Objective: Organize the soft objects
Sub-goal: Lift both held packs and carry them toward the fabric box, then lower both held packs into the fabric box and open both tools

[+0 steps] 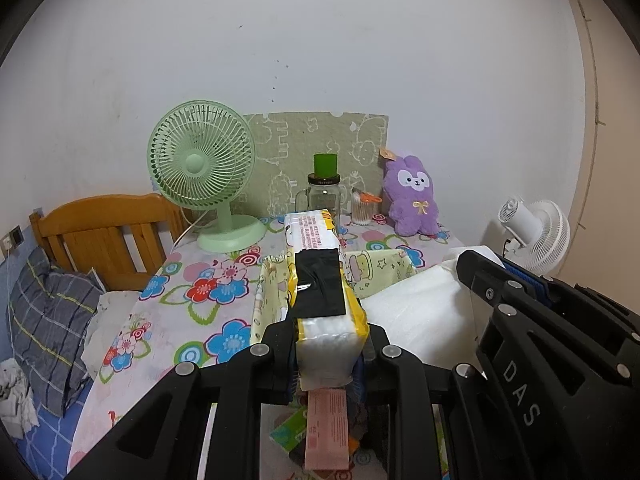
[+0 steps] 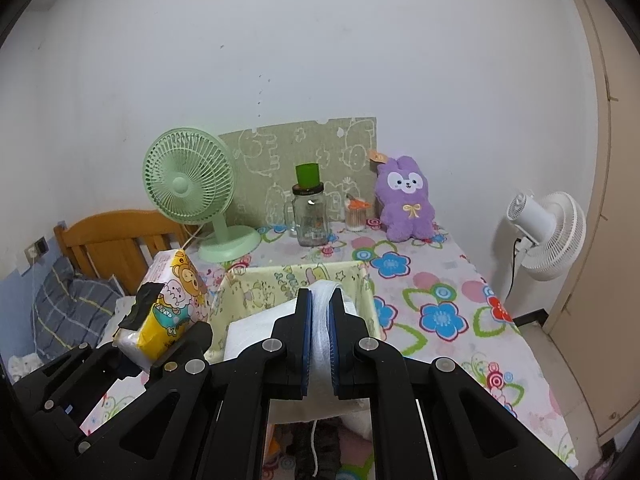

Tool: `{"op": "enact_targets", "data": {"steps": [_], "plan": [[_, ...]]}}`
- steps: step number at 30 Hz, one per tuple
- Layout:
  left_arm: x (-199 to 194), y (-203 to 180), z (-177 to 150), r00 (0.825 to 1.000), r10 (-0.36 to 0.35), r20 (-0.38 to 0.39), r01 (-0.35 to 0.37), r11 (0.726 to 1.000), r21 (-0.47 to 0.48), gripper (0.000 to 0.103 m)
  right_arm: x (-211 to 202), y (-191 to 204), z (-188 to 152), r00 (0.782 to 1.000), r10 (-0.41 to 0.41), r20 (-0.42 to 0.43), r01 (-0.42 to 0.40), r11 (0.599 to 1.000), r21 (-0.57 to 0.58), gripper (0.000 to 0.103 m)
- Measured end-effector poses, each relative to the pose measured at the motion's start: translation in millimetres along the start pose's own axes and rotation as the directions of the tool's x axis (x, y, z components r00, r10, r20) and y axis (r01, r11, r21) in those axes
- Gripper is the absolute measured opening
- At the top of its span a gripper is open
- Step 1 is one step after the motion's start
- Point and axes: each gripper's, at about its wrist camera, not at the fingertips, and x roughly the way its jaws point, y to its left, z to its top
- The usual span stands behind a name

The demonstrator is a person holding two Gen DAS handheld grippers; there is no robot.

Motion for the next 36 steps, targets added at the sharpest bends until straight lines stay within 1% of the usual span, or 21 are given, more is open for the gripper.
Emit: {"op": "enact_targets", "data": {"steps": [9,18,25,36], "plan": [[15,0,13,1.0,0.01,0.01,-0.01,1.0,0.001,0.019,21,-3,14,1.0,0.012,0.005,-0.012,1.0,0.004,0.01],[38,1,22,1.0,0.024,-0.002,-0.024,1.0,-0.005,0.019,43,-5,22,1.0,0.019,0.002,-0.019,1.0,-0.002,0.01],[63,4,24,0.999,0.03,-0.037,-0.03,0.999,-0.014,0.019,66,-7,26,1.0,0.017,-0.017,-0.017,1.0,0.007,0.01],[103,9,21,0.995,0.033,-0.098,-0.035,0.999,-0.021,0.019,112,-7,25,0.997,0.006,-0.078,-0.005,1.0,0.007,0.01]]}}
